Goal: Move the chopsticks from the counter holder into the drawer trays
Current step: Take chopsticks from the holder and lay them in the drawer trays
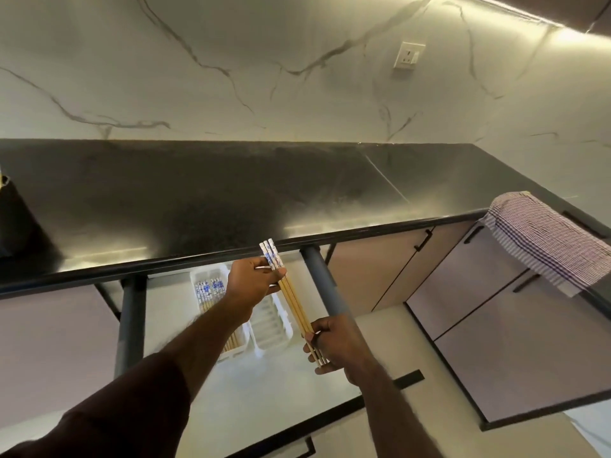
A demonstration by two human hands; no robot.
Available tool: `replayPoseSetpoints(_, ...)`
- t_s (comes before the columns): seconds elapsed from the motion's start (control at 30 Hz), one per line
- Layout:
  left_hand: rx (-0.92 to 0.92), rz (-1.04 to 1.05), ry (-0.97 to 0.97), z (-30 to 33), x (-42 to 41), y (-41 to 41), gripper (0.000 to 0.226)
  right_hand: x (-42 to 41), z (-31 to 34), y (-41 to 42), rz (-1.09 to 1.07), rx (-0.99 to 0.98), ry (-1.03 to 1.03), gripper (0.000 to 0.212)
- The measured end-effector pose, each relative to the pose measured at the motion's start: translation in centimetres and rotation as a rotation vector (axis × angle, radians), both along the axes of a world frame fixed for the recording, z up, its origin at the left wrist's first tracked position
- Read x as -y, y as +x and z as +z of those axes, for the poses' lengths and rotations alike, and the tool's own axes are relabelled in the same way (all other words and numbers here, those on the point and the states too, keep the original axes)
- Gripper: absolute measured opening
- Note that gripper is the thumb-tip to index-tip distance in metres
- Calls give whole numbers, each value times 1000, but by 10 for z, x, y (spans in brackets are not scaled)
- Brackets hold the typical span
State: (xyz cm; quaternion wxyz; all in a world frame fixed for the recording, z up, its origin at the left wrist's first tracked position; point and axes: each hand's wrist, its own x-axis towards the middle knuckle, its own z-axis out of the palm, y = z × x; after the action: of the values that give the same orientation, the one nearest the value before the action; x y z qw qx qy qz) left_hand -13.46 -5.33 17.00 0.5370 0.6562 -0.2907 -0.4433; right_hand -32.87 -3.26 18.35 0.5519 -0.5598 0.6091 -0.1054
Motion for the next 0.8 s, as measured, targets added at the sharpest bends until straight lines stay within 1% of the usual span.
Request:
replayPoseSetpoints(0.13, 105, -68, 111, -40, 24, 12, 33, 26, -32, 16, -47, -80, 68, 25)
replayPoseSetpoints(0.2, 156, -82, 150, -56, 30, 18, 26, 36, -49, 26, -48, -111, 102, 25)
replayPoseSetpoints(0.27, 202, -100, 184, -74, 37, 24, 12, 47, -68, 36, -56, -132, 122, 21)
replayPoseSetpoints(0.33, 250, -138, 249, -93, 39, 30, 7, 56, -84, 46, -80, -148, 146, 16)
replayPoseSetpoints(0.4, 337, -215, 305, -107, 40, 34, 18, 62, -97, 54, -96, -149, 170, 13)
replayPoseSetpoints(0.5, 490, -328, 346, -131, 45, 38, 31, 76, -113, 65, -53, -186, 204, 13)
replayPoseSetpoints(0.57, 585, -368, 371, -143, 48, 40, 38, 88, -122, 73, -24, -208, 216, 13)
replayPoseSetpoints(0.7, 804, -439, 451, -166, 55, 45, 59, 107, -138, 91, 3, -236, 218, 14)
replayPoseSetpoints(0.8, 950, -503, 456, -175, 59, 47, 67, 115, -151, 106, 33, -267, 211, 19)
